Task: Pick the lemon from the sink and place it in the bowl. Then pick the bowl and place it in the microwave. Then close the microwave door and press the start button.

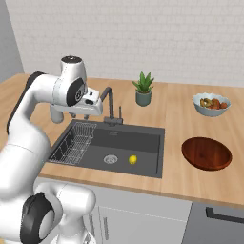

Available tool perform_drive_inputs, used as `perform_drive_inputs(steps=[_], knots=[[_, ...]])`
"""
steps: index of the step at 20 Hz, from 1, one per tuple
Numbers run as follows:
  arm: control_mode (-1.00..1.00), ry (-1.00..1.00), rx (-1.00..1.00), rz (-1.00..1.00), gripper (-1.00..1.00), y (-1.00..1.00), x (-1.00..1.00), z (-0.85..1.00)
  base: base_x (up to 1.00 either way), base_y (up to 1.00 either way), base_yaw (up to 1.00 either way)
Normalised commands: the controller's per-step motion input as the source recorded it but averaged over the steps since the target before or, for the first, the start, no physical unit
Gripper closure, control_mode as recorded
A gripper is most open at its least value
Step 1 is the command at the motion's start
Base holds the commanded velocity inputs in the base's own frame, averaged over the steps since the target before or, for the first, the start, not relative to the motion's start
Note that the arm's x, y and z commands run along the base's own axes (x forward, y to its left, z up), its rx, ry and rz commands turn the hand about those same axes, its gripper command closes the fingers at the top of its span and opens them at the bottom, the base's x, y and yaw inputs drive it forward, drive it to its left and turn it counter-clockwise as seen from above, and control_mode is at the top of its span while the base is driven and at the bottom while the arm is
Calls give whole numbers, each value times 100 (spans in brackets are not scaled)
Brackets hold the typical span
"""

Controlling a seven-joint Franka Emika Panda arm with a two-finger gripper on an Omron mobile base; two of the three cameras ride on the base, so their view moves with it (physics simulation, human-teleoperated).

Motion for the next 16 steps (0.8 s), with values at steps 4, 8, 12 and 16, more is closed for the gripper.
perform_drive_inputs(steps=[4, 8, 12, 16], knots=[[-100, 0, 0, 0, -100, -1, -42, -1, 0, 0, 0], [-100, -5, 0, -1, -100, -29, -84, -26, 0, 0, 0], [-100, -1, 0, -4, -100, -61, -59, -52, 0, 0, 0], [-100, 0, 0, -3, -100, -52, -10, -58, 0, 0, 0]])
